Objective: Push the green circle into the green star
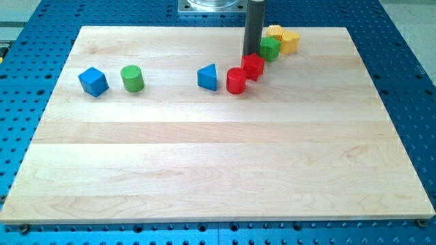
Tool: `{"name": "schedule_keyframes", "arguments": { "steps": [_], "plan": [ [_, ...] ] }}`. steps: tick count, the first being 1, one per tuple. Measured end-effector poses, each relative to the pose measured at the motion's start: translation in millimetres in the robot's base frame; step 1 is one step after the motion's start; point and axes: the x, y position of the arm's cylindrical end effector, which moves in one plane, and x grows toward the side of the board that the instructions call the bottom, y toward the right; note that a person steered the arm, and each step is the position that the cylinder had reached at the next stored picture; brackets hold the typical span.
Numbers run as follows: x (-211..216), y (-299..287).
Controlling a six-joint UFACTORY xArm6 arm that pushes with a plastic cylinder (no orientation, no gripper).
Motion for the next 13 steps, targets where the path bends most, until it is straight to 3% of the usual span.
{"name": "schedule_keyframes", "arguments": {
  "steps": [1,3,5,6,7,9,11,12,13],
  "plan": [
    [-1.4,-11.9],
    [10.2,-150.8],
    [31.8,-239.3],
    [68.8,-276.4],
    [117.8,-259.9],
    [31.8,-208.2],
    [27.2,-97.3],
    [49.6,-69.8],
    [38.1,-50.2]
  ]
}}
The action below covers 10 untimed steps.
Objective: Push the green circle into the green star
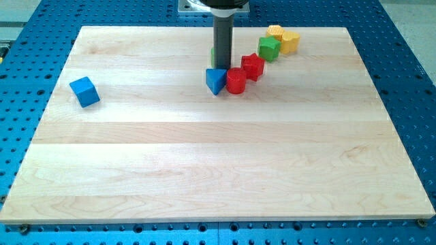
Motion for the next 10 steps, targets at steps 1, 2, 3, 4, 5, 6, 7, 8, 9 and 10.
{"name": "schedule_keyframes", "arguments": {
  "steps": [1,2,3,4,5,6,7,8,9,10],
  "plan": [
    [-18.3,-19.0],
    [6.7,-35.0],
    [-30.0,-42.9],
    [-45.5,-18.2],
    [-49.0,17.6],
    [-48.9,38.2],
    [-74.3,-29.7],
    [-79.6,-43.6],
    [-80.2,-9.3],
    [-80.2,7.2]
  ]
}}
